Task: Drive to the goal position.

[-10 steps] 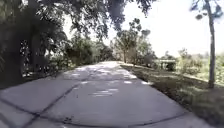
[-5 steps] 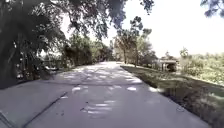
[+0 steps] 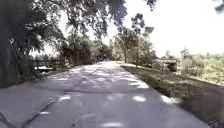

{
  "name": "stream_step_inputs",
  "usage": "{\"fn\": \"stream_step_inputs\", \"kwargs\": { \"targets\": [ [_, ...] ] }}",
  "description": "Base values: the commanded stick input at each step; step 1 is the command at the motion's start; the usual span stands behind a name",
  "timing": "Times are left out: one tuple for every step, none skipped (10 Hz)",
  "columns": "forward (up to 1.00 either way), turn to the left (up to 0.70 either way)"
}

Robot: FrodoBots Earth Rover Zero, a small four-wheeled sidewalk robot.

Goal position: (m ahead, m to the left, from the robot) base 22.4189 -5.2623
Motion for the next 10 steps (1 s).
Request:
{"fn": "stream_step_inputs", "kwargs": {
  "targets": [
    [0.85, 0.00],
    [0.85, 0.01],
    [0.85, 0.12],
    [0.85, 0.33],
    [0.85, 0.13],
    [0.85, 0.04],
    [0.85, 0.00],
    [0.85, 0.00],
    [0.85, 0.00],
    [0.85, 0.00]
  ]
}}
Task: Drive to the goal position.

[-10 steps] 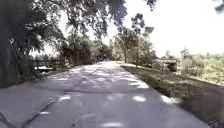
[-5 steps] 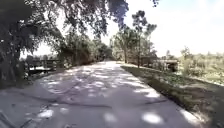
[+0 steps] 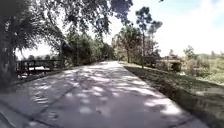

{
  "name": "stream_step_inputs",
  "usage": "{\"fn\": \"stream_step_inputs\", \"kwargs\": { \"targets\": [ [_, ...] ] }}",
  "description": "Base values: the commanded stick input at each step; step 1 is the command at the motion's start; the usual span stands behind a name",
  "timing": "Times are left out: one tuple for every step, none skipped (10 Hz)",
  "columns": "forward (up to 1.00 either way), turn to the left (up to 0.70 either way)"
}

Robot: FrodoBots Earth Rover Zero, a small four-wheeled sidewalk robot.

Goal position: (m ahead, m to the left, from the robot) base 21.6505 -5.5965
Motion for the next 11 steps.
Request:
{"fn": "stream_step_inputs", "kwargs": {
  "targets": [
    [0.85, 0.00],
    [0.85, 0.00],
    [0.85, 0.00],
    [0.85, 0.00],
    [0.85, 0.00],
    [0.85, 0.00],
    [0.85, 0.00],
    [0.85, 0.00],
    [0.85, 0.00],
    [0.85, 0.00],
    [0.85, 0.00]
  ]
}}
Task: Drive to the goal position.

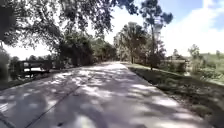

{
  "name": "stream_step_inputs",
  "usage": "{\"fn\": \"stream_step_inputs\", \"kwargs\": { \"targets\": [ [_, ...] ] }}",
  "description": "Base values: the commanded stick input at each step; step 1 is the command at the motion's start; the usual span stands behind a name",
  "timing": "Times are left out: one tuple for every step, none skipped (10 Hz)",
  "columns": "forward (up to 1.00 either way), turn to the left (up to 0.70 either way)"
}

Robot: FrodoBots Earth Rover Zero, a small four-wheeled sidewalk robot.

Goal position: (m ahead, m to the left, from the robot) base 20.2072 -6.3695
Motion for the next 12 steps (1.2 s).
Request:
{"fn": "stream_step_inputs", "kwargs": {
  "targets": [
    [0.85, 0.00],
    [0.85, 0.00],
    [0.85, 0.00],
    [0.85, 0.00],
    [0.85, 0.00],
    [0.85, 0.00],
    [0.85, 0.00],
    [0.85, 0.00],
    [0.85, 0.00],
    [0.85, 0.00],
    [0.85, 0.00],
    [0.85, 0.00]
  ]
}}
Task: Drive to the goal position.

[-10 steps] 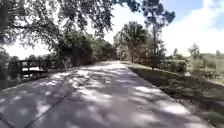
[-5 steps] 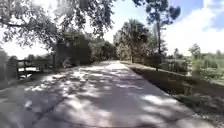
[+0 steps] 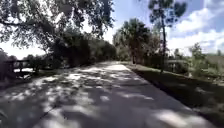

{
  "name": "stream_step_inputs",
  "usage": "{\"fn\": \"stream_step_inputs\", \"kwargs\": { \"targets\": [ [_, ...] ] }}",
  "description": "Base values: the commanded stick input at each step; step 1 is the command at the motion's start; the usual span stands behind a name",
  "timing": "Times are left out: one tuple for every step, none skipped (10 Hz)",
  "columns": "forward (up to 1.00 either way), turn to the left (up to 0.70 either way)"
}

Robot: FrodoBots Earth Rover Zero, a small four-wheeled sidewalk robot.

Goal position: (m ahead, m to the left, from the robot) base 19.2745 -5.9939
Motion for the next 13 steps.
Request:
{"fn": "stream_step_inputs", "kwargs": {
  "targets": [
    [0.85, 0.00],
    [0.85, 0.00],
    [0.85, 0.00],
    [0.85, 0.00],
    [0.85, 0.00],
    [0.85, 0.00],
    [0.85, 0.00],
    [0.85, 0.00],
    [0.85, 0.00],
    [0.85, 0.00],
    [0.85, 0.00],
    [0.85, 0.00],
    [0.85, 0.00]
  ]
}}
